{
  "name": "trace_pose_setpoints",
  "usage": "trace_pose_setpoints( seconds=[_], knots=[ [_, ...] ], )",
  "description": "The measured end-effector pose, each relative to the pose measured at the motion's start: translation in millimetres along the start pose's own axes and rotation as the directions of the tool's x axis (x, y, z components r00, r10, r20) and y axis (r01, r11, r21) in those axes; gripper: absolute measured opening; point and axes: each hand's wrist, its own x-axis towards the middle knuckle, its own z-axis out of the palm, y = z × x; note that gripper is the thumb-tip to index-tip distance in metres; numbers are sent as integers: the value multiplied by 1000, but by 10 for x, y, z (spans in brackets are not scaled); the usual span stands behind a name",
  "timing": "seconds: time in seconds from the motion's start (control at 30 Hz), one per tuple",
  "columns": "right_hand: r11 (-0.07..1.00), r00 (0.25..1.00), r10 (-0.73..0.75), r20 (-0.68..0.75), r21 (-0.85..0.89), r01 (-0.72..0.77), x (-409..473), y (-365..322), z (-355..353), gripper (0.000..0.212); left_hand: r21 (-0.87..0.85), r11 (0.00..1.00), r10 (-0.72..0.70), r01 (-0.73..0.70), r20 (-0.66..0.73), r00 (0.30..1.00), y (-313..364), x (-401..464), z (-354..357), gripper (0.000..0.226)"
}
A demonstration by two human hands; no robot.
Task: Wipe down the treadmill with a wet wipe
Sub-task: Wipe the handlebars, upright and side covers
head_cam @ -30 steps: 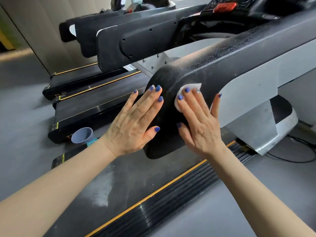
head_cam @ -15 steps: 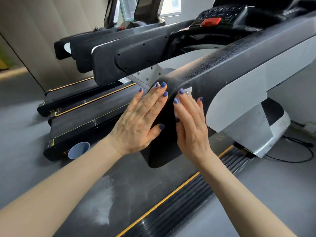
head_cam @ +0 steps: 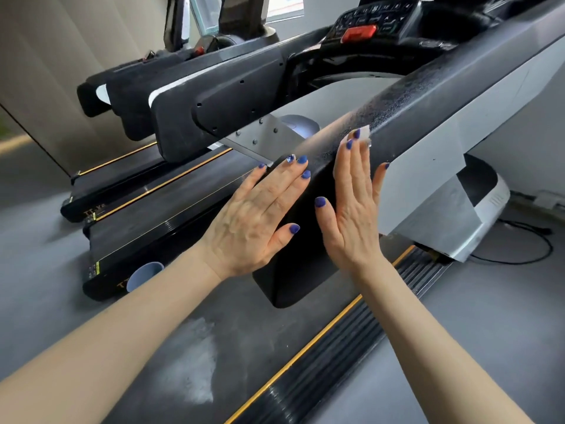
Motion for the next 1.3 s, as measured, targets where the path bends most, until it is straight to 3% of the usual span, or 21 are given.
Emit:
trace_pose_setpoints(
  seconds=[0.13,0.37,0.53,0.7,0.93,1.0,1.07,1.17,1.3],
  knots=[
    [996,990,-71,125,-43,77,-565,96,53,66,-11,1000,27,-26,18,999,-39,30,-16,57],
    [988,988,147,46,46,-149,-623,-124,196,66,-37,996,81,-79,47,996,-65,201,-105,54],
    [973,966,229,123,-10,-229,-1082,99,231,65,-50,994,99,-94,96,990,-61,287,-113,54],
    [907,919,390,52,147,-394,-980,-228,344,71,-24,995,99,-97,86,991,-9,299,-104,55],
    [933,932,352,85,49,-357,-1236,9,348,71,94,987,125,-131,67,990,82,298,-68,55],
    [969,964,246,98,3,-248,-1260,47,342,74,137,976,163,-170,61,985,101,283,-48,54],
    [994,988,39,148,-105,-24,-1312,198,311,72,160,973,160,-166,48,986,119,273,-27,53],
    [931,941,-220,258,-233,282,-1351,722,187,68,171,974,145,-149,40,989,135,271,-3,51],
    [849,865,-370,338,-255,463,-1369,1337,47,67,206,969,138,-137,10,990,129,279,44,49]
  ],
)
